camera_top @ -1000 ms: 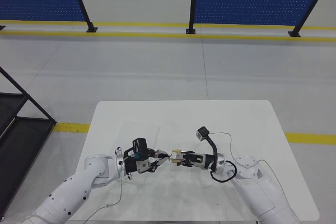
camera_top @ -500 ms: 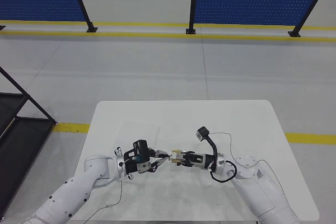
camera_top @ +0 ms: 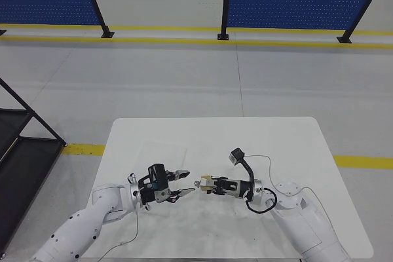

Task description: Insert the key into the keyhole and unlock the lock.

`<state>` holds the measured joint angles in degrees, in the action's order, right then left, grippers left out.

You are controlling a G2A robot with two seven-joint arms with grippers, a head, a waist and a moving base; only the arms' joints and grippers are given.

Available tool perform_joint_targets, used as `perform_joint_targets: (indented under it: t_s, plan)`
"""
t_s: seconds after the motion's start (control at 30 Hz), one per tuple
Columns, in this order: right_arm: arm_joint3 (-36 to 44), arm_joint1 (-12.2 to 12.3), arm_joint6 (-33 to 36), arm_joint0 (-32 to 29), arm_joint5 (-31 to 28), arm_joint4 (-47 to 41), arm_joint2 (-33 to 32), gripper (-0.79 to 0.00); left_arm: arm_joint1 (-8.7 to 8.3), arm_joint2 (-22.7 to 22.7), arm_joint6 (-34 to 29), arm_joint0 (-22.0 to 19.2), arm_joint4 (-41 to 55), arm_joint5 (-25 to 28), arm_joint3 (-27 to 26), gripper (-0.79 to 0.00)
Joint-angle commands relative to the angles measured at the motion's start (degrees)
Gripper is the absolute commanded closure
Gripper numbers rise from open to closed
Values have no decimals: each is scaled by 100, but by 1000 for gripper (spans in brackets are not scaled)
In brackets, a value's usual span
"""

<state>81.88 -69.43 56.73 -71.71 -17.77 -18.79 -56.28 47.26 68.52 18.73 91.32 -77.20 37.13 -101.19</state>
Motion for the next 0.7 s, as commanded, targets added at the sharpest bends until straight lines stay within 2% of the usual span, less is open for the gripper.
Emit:
perform_joint_targets:
  t_s: [0.0, 0.3, 0.6, 0.67]
  plan:
    - [0, 0, 0, 0, 0, 0, 0, 0, -39, 237, 103, 247, 44, -42, -33, -785]
    - [0, 0, 0, 0, 0, 0, 0, 0, -154, 1215, 531, 1172, 291, -222, -54, -785]
    - [0, 0, 0, 0, 0, 0, 0, 0, -155, 1246, 528, 1196, 329, -235, -45, -785]
    - [20, 16, -253, 21, 186, 332, -36, 0, -155, 1246, 528, 1196, 329, -235, -45, -785]
